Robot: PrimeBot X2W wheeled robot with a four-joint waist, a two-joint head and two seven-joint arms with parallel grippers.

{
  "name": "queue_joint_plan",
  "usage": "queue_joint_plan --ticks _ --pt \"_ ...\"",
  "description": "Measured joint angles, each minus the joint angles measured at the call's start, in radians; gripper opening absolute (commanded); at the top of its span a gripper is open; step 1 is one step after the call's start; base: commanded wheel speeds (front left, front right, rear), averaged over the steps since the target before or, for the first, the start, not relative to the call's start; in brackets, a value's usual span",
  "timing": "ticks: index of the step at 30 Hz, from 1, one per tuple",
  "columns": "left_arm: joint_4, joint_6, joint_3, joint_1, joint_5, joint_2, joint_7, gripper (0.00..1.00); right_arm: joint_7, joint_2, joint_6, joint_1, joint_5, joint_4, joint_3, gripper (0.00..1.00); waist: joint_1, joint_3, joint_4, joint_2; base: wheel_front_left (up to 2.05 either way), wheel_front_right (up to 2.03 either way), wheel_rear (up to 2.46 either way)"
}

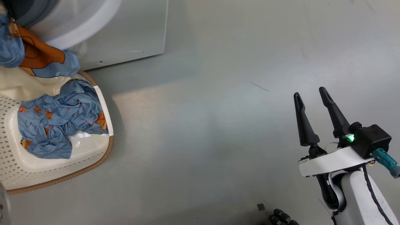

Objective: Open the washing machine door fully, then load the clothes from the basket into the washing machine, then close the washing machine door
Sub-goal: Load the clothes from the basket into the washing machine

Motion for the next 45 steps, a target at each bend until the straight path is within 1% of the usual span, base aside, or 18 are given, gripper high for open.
queue_joint_plan --ticks 7,12,18,30,34,45 --pt "-0.006 -0.023 -0.024 0.018 0.006 -0.029 -0.02 1.0 0.0 -0.01 0.0 -0.011 -0.002 -0.003 -0.022 1.0 0.0 -0.008 0.039 0.0 0.0 0.0 0.0" --pt "-0.024 -0.036 -0.037 0.056 0.006 -0.057 -0.024 1.0 0.0 -0.017 0.0 -0.015 -0.01 -0.009 -0.033 1.0 0.0 -0.008 0.068 0.0 0.0 0.0 0.0" --pt "-0.057 -0.056 -0.042 0.114 0.004 -0.072 -0.039 1.0 0.0 -0.018 0.0 -0.016 -0.011 -0.01 -0.036 1.0 0.0 -0.009 0.101 0.0 0.0 0.0 0.0" --pt "-0.137 -0.063 -0.045 0.255 0.003 -0.094 -0.048 1.0 0.0 -0.033 0.0 -0.015 -0.023 -0.013 -0.048 1.0 0.0 -0.022 0.15 0.0 0.0 0.0 0.0" --pt "-0.17 -0.065 -0.035 0.316 -0.008 -0.096 -0.049 1.0 0.0 -0.036 0.0 -0.015 -0.024 -0.013 -0.045 1.0 0.0 -0.027 0.16 0.0 0.0 0.0 0.0" --pt "-0.27 -0.065 -0.024 0.485 -0.04 -0.128 -0.051 1.0 0.0 -0.047 0.0 -0.014 -0.025 -0.018 -0.049 1.0 0.0 -0.027 0.18 0.0 0.0 0.0 0.0"
